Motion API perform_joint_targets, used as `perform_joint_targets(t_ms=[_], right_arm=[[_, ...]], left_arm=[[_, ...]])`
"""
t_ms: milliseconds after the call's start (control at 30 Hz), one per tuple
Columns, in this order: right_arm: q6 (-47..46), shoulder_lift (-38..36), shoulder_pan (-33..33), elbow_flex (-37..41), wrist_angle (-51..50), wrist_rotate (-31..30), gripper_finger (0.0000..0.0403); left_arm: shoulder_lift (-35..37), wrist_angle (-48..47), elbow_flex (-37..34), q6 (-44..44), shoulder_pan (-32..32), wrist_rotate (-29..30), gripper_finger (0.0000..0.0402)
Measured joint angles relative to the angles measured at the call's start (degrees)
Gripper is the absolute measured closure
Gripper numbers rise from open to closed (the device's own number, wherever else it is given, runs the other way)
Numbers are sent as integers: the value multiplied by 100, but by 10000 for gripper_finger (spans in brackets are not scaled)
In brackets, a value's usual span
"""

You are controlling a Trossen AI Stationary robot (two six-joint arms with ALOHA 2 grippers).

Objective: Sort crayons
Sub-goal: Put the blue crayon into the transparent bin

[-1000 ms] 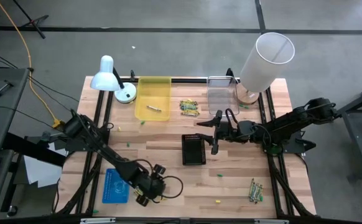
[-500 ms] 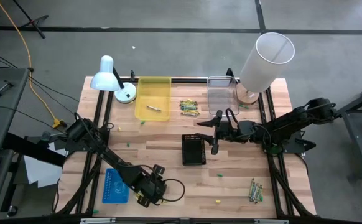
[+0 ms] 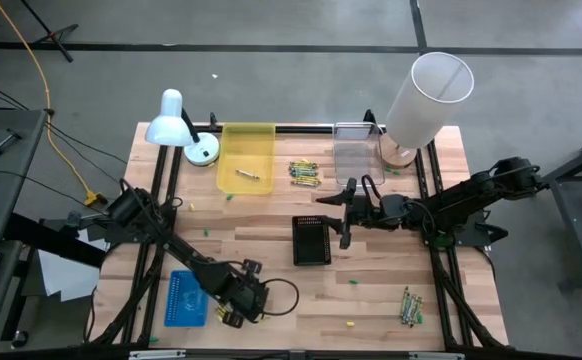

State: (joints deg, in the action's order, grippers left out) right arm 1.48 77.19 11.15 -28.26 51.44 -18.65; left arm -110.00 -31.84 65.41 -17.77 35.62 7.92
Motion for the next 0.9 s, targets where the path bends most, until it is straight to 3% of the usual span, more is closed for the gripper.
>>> perform_joint_targets(t_ms=[233, 467, 733, 900], right_arm=[[0, 0, 0, 1, -2, 0, 203], [-15, 0, 0, 0, -20, 0, 203], [-15, 0, 0, -1, -19, 2, 203], [-22, 0, 9, 1, -29, 4, 203]], left_arm=[[0, -263, 4, 140, -231, -212, 387], [177, -563, -27, 358, -413, 0, 399], [1400, -809, -46, 613, -435, 1996, 401], [2206, 268, -185, 1352, -525, 3033, 401]])
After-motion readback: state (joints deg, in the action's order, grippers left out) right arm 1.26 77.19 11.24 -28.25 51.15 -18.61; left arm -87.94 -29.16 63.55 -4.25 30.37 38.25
